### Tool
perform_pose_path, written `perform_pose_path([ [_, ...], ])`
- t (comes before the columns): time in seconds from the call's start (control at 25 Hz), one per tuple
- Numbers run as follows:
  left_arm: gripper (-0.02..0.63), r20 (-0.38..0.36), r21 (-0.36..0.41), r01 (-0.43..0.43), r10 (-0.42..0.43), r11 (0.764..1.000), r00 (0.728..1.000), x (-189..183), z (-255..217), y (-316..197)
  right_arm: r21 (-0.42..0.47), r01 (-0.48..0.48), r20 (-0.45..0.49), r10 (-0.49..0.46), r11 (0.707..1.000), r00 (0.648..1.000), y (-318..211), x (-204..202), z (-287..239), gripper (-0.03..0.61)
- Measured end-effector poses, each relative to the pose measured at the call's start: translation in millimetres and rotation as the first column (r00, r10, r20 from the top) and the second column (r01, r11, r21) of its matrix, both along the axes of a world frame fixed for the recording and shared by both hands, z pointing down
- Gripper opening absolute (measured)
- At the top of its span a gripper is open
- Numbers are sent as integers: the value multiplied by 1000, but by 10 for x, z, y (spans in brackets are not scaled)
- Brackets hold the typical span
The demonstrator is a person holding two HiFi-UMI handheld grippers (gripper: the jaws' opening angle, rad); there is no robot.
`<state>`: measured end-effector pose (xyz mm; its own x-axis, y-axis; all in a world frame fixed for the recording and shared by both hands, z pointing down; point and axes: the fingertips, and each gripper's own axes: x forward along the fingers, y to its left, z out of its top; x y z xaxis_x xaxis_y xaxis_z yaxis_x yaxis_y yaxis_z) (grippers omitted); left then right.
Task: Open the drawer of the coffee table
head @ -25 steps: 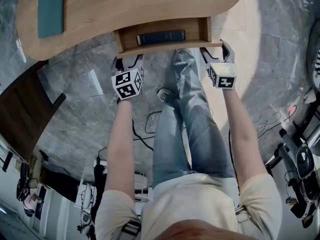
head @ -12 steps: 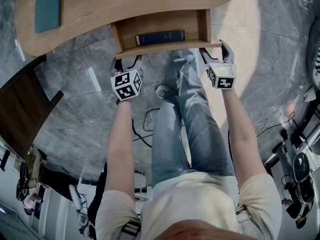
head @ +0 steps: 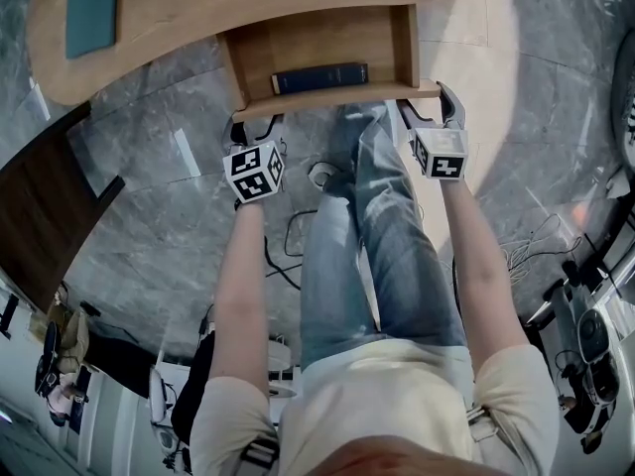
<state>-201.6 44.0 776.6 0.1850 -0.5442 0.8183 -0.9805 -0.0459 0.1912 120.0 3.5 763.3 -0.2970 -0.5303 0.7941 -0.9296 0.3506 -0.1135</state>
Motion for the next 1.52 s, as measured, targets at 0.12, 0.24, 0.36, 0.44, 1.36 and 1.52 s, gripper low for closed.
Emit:
perform_pose_path([
  [0.12,382,0,-3,-2,2,1000,1000,-8,29,81,-4,-3,0,3,1000,1000,86,-6,32,365],
  [0.24,382,-1,-6,-2,2,1000,1000,-1,80,166,-8,-7,-4,7,1000,1000,181,6,84,365],
  [0.36,380,-1,-15,-3,3,1000,1000,7,137,261,-13,-11,-6,11,1000,1000,279,15,143,365],
  [0.44,380,-1,-21,-3,3,1000,1000,13,169,317,-17,-13,-8,13,1000,1000,339,21,175,365],
  [1.36,377,18,-70,-22,23,997,1000,27,451,403,-31,-30,-49,28,999,998,434,60,474,370],
  [1.52,377,24,-52,-21,23,998,999,30,328,441,-7,-38,-65,37,999,997,422,42,330,359],
])
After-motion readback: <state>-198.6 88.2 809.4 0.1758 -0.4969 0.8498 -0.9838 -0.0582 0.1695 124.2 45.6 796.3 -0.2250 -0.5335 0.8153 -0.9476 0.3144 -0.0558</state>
